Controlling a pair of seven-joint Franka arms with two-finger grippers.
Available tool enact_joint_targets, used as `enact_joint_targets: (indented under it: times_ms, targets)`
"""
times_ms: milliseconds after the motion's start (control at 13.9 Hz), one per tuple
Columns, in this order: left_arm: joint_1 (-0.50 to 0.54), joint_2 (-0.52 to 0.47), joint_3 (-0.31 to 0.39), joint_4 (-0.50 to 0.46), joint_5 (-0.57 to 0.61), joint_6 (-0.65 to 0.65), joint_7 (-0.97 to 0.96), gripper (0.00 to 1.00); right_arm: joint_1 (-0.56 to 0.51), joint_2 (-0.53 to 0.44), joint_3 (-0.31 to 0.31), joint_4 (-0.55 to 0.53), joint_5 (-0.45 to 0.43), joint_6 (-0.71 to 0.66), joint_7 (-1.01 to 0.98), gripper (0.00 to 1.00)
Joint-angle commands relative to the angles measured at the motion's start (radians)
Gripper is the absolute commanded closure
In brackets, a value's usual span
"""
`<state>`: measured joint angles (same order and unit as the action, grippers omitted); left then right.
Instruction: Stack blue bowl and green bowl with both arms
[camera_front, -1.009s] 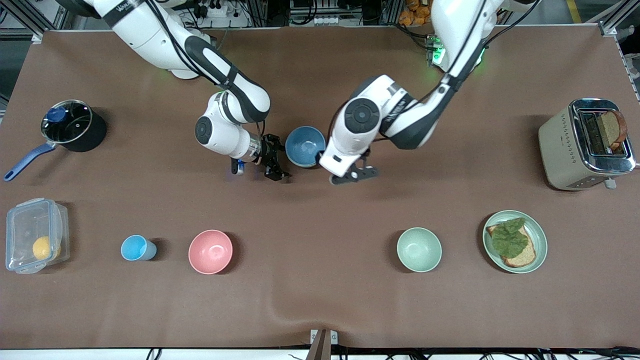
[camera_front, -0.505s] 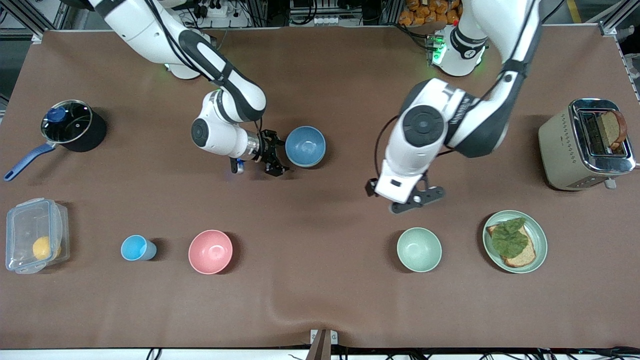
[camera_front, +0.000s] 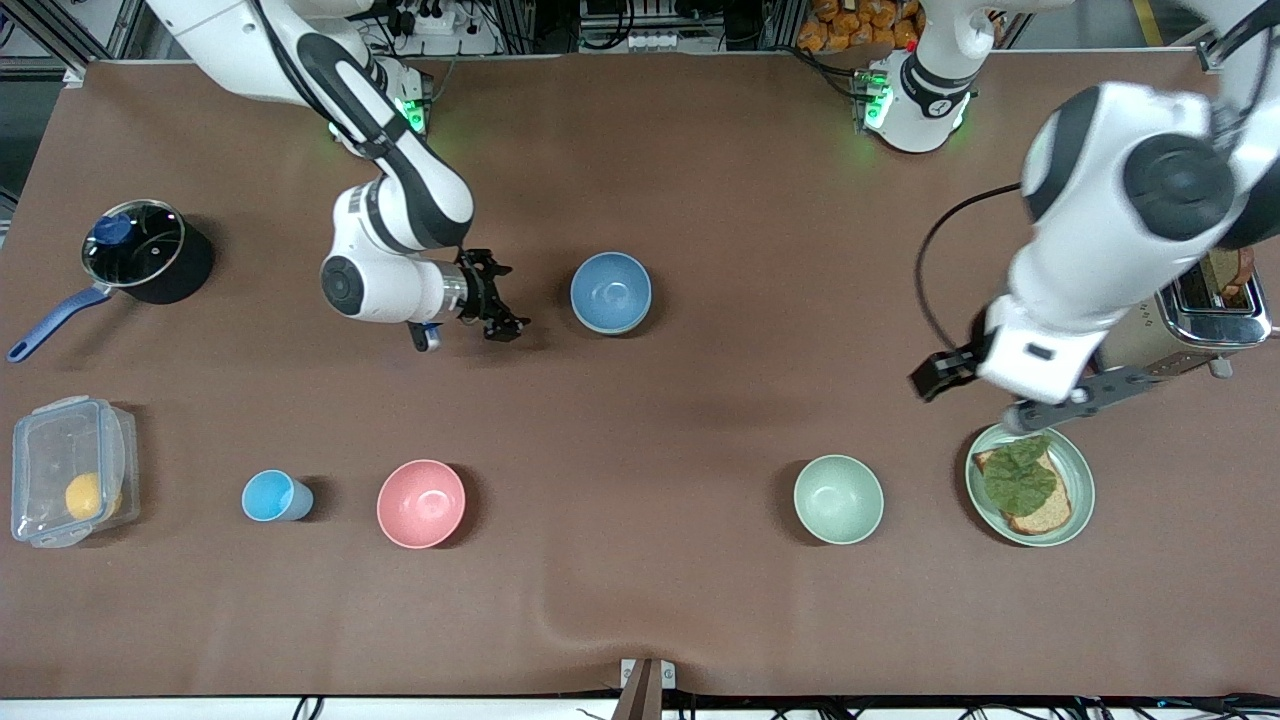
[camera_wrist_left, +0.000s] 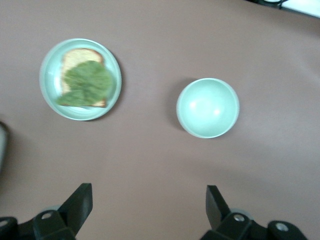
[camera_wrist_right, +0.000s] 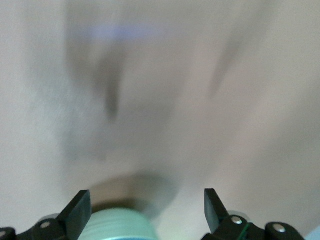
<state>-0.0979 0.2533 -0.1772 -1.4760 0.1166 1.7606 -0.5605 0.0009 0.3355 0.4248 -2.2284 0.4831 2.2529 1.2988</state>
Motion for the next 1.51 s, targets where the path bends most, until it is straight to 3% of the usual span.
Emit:
enact_joint_targets:
  times_ms: [0,216,432,577,721,937,1441]
  targets:
    - [0.07,-0.084,-0.01,-0.049,-0.009,-0.084,0.134,0.0,-0.047,-0.079,-0.001,-0.023,-0.125,-0.116,-0.006,0.0]
    - [0.098,-0.192,-0.01,-0.122,-0.031,-0.098,0.204,0.0,-0.114,-0.13,-0.003,0.012,-0.299,-0.286,-0.018,0.0]
    - [0.115,-0.222,0.008,-0.113,-0.081,-0.181,0.336,0.0,-0.172,-0.162,-0.003,0.059,-0.449,-0.407,-0.093,0.0]
    - [0.116,-0.224,0.015,-0.087,-0.081,-0.203,0.384,0.0,-0.208,-0.197,-0.041,0.061,-0.457,-0.455,-0.227,0.0]
    - [0.116,-0.22,0.012,-0.031,-0.075,-0.26,0.433,0.0,-0.202,-0.257,-0.151,0.069,-0.456,-0.507,-0.39,0.0]
    - [0.119,-0.216,0.018,-0.007,-0.072,-0.262,0.438,0.0,-0.2,-0.303,-0.263,0.153,-0.449,-0.59,-0.62,0.0]
    - [0.155,-0.204,0.024,-0.012,-0.083,-0.271,0.484,0.0,-0.161,-0.308,-0.248,0.571,-0.443,-0.778,-0.722,0.0]
